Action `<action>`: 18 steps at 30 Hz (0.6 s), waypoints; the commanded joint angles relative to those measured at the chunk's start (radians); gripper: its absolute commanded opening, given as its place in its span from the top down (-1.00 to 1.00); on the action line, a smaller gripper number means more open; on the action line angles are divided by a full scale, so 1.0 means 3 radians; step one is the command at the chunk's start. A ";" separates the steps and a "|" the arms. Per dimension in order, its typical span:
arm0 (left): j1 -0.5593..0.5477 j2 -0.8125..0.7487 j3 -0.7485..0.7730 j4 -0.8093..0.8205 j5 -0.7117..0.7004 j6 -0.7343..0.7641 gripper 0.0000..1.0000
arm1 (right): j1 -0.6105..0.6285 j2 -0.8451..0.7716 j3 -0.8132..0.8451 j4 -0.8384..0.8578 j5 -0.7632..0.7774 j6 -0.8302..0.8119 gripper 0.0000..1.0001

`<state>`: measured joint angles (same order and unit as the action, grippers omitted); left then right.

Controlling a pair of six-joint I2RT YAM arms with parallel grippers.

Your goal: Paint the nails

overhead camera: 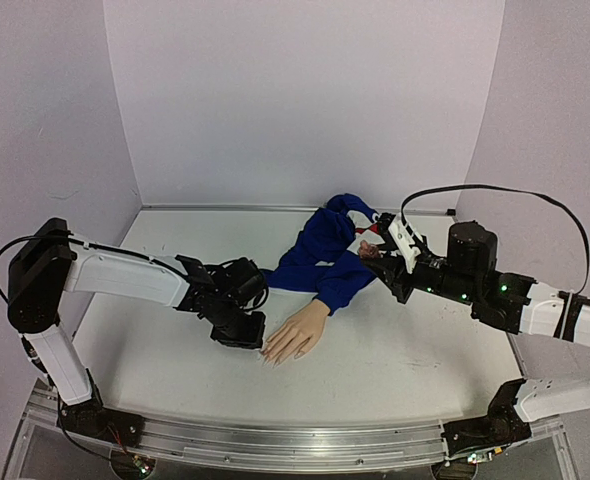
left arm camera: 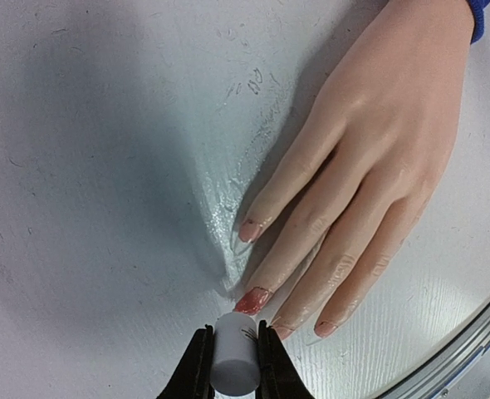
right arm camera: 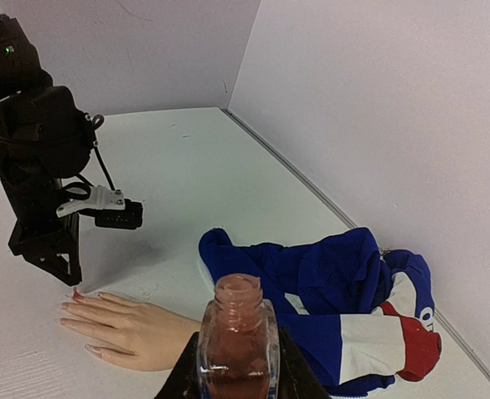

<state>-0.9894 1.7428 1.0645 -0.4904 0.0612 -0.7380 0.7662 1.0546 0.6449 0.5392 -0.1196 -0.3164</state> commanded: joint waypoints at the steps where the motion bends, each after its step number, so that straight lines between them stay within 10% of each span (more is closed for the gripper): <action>1: 0.0000 -0.0067 -0.0017 -0.0028 0.0011 -0.0053 1.00 | -0.0022 -0.0022 0.0049 0.0217 -0.0043 0.0043 1.00; 18: 0.0000 -0.0119 -0.0036 -0.0007 -0.0012 -0.0036 1.00 | -0.0021 -0.0003 0.0060 0.0219 -0.0047 0.0042 1.00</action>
<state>-0.9894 1.7424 1.0512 -0.4911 0.0608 -0.7414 0.7635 1.0550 0.6449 0.5392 -0.1196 -0.3164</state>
